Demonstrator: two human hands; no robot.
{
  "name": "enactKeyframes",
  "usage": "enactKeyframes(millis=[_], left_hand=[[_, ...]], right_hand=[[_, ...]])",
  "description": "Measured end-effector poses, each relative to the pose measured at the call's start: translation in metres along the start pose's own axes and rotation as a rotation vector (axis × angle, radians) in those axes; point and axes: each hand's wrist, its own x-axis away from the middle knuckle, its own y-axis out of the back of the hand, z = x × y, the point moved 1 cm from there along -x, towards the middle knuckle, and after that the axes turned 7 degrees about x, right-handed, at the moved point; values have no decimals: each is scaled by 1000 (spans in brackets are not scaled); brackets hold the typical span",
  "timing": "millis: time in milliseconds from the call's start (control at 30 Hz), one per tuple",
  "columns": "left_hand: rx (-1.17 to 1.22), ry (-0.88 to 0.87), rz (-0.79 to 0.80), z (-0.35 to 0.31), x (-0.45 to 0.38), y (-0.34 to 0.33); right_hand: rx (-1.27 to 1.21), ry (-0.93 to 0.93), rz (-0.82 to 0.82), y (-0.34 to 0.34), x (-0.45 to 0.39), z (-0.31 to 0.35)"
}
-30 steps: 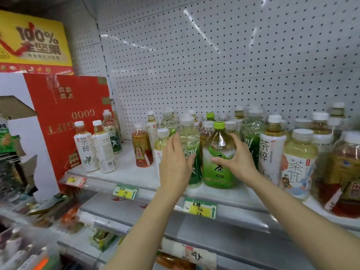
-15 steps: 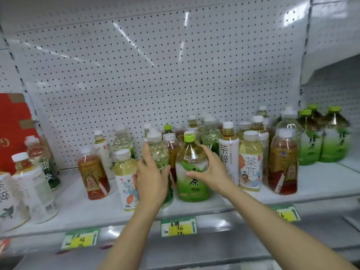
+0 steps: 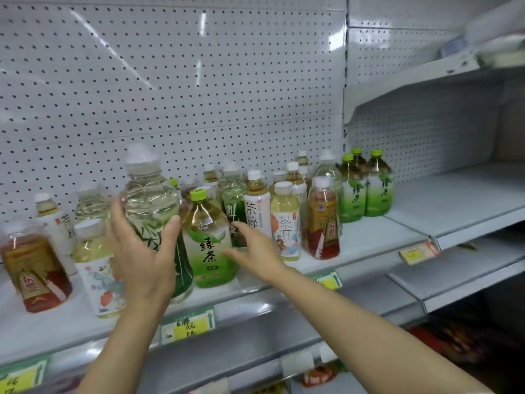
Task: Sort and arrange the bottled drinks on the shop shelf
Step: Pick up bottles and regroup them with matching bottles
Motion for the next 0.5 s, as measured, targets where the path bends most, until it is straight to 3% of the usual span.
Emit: enactKeyframes(millis=[100,233,333,400,500], left_hand=[[-16,-18,57,-14,15,-18],[-32,-18,87,-31,29,-49],[-59,-4,67,-39,37,-72],[-68,6,63,-43,45,-83],[-95,12,44,-47,56,-95]], right_hand=[[49,89,-194,29,9,-14],[105,352,-669,105,8,-47],[79,299,-909,163,-9,-87],[48,73,-850,184,-26,-119],[-107,-234,-528,185,-46,-161]])
